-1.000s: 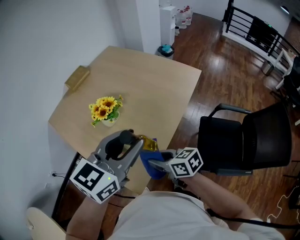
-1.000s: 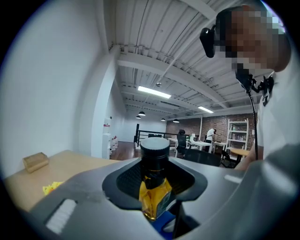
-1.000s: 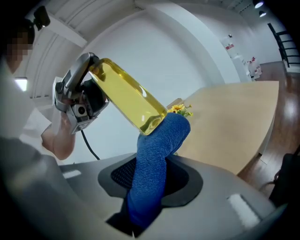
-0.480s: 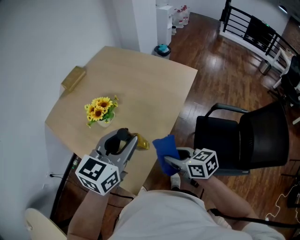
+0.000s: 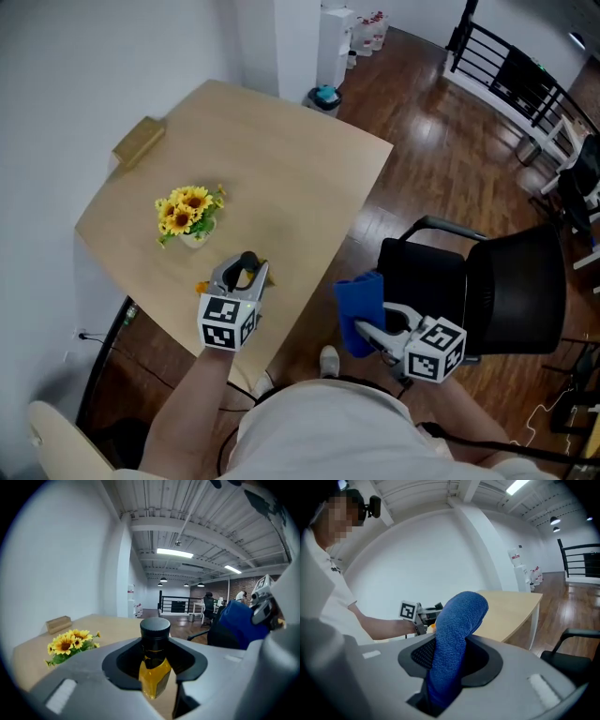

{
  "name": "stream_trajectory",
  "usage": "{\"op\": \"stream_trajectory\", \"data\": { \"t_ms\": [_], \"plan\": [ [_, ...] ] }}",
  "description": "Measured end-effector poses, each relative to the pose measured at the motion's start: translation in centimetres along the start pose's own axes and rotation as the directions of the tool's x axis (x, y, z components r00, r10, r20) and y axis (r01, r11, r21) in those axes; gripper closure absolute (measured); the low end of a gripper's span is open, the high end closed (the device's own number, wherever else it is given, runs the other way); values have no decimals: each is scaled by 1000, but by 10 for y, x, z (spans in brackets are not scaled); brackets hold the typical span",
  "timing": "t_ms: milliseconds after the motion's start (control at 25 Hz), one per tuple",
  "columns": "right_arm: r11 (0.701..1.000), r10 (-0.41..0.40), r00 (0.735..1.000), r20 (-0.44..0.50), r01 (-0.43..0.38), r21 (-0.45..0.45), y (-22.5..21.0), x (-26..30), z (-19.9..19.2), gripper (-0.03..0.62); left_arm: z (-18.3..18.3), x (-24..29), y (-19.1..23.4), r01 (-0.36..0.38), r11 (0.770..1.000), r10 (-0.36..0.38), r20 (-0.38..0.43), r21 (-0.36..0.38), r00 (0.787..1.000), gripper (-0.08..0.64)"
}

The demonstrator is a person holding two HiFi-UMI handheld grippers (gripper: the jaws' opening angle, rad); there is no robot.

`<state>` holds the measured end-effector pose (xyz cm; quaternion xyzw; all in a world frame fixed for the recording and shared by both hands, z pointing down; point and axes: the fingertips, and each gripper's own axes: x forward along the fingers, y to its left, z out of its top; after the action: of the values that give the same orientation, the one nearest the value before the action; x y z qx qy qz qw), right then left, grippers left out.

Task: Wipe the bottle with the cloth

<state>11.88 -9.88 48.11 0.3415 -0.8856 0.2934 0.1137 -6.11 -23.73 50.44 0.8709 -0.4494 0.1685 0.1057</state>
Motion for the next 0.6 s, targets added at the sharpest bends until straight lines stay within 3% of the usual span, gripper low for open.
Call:
{"op": "stream_trajectory", "data": {
  "t_ms": [280,600],
  "plan": [
    [999,-32,999,-33,30,-43,-19,-23,-4,449,-48,31,17,-78,997,78,-17,0,997,405],
    [998,-16,999,-33,14,-53,-13,-24,-4,449,-52,35,25,-149,989,149,-9,16,989,395]
  ]
}}
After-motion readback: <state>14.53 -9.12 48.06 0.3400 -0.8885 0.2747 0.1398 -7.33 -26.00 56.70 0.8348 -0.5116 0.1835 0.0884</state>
